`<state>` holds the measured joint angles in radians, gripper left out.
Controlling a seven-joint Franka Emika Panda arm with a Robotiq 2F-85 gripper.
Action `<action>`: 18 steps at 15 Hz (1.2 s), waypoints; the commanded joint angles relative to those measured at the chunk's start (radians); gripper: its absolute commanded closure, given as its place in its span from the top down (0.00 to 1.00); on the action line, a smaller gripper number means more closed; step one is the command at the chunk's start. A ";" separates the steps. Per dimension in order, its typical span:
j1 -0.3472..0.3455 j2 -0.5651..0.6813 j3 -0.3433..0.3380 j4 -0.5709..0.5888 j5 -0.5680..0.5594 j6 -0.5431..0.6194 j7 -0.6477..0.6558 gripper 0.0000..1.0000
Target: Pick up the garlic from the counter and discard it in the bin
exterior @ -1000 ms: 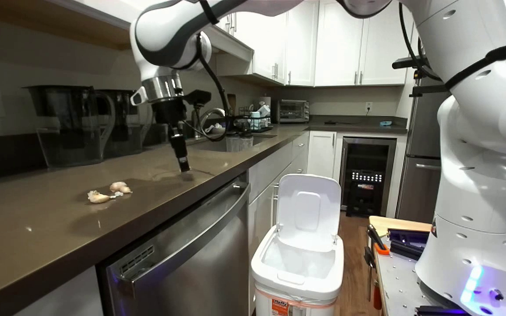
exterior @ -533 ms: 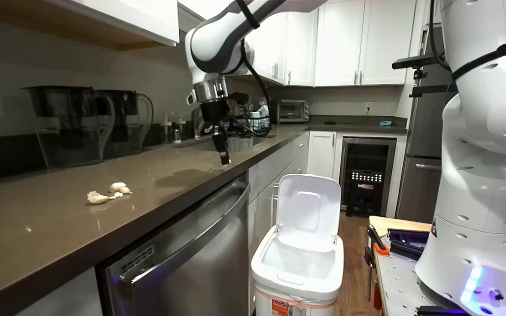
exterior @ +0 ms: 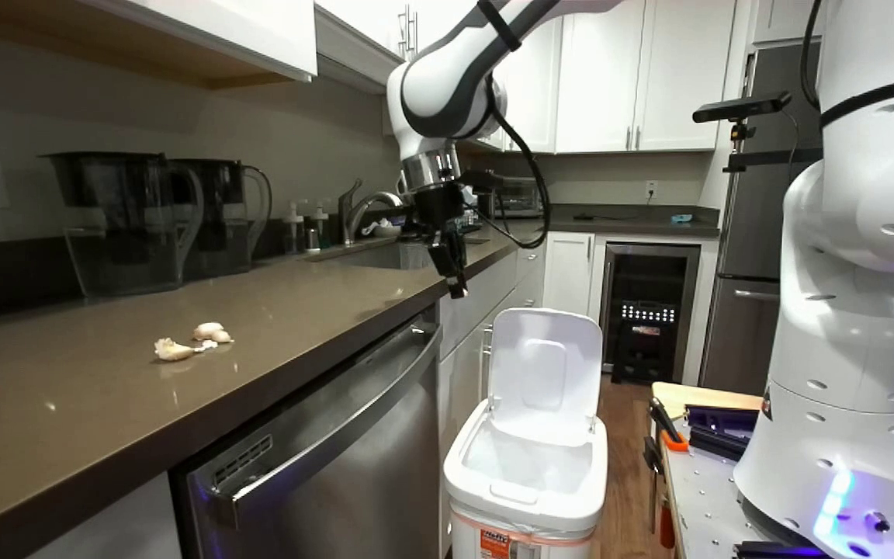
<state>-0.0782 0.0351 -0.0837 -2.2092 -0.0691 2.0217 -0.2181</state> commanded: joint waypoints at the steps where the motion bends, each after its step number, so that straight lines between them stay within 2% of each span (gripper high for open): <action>1: -0.017 -0.169 -0.020 -0.231 -0.002 0.077 0.092 0.08; 6: -0.056 -0.318 -0.057 -0.447 -0.028 0.143 0.180 0.08; 10: -0.116 -0.388 -0.074 -0.523 -0.082 0.177 0.231 0.08; 14: -0.155 -0.369 -0.078 -0.476 -0.114 0.183 0.260 0.08; 18: -0.166 -0.283 -0.071 -0.355 -0.133 0.174 0.320 0.08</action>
<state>-0.2315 -0.3225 -0.1674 -2.6527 -0.1718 2.1908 0.0432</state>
